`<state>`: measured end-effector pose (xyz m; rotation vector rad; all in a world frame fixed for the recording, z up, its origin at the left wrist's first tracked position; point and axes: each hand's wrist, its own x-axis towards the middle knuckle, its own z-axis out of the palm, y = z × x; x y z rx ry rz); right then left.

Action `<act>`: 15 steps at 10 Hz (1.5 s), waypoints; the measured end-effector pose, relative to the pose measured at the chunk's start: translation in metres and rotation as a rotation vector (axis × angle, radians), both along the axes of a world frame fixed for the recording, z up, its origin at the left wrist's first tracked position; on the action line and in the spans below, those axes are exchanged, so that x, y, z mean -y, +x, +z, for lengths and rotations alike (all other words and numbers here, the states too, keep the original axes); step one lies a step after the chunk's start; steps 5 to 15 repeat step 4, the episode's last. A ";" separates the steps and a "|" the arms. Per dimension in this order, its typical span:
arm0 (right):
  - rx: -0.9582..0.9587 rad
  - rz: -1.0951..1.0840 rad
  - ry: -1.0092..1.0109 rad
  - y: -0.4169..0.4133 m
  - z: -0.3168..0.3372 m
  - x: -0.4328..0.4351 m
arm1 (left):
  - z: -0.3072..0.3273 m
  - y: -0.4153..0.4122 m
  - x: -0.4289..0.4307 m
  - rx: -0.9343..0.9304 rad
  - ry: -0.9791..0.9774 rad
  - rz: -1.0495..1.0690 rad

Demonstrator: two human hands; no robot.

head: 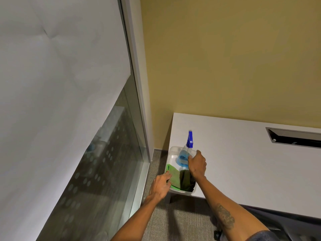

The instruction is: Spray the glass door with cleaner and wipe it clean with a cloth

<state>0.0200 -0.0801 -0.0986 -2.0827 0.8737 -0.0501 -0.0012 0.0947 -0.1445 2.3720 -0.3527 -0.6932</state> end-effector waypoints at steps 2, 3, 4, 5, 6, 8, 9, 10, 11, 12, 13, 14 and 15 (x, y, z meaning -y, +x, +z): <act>-0.066 0.057 -0.138 -0.042 0.008 -0.017 | 0.018 -0.023 0.000 0.035 0.005 0.061; -0.035 0.154 -0.147 -0.062 0.012 -0.026 | 0.028 -0.042 -0.001 0.095 0.030 0.105; -0.006 0.280 -0.180 -0.083 0.018 -0.034 | 0.043 -0.063 0.000 0.217 0.069 0.178; -0.006 0.280 -0.180 -0.083 0.018 -0.034 | 0.043 -0.063 0.000 0.217 0.069 0.178; -0.006 0.280 -0.180 -0.083 0.018 -0.034 | 0.043 -0.063 0.000 0.217 0.069 0.178; -0.006 0.280 -0.180 -0.083 0.018 -0.034 | 0.043 -0.063 0.000 0.217 0.069 0.178; -0.006 0.280 -0.180 -0.083 0.018 -0.034 | 0.043 -0.063 0.000 0.217 0.069 0.178; -0.006 0.280 -0.180 -0.083 0.018 -0.034 | 0.043 -0.063 0.000 0.217 0.069 0.178; -0.006 0.280 -0.180 -0.083 0.018 -0.034 | 0.043 -0.063 0.000 0.217 0.069 0.178; -0.006 0.280 -0.180 -0.083 0.018 -0.034 | 0.043 -0.063 0.000 0.217 0.069 0.178; -0.006 0.280 -0.180 -0.083 0.018 -0.034 | 0.043 -0.063 0.000 0.217 0.069 0.178; -0.006 0.280 -0.180 -0.083 0.018 -0.034 | 0.043 -0.063 0.000 0.217 0.069 0.178; -0.006 0.280 -0.180 -0.083 0.018 -0.034 | 0.043 -0.063 0.000 0.217 0.069 0.178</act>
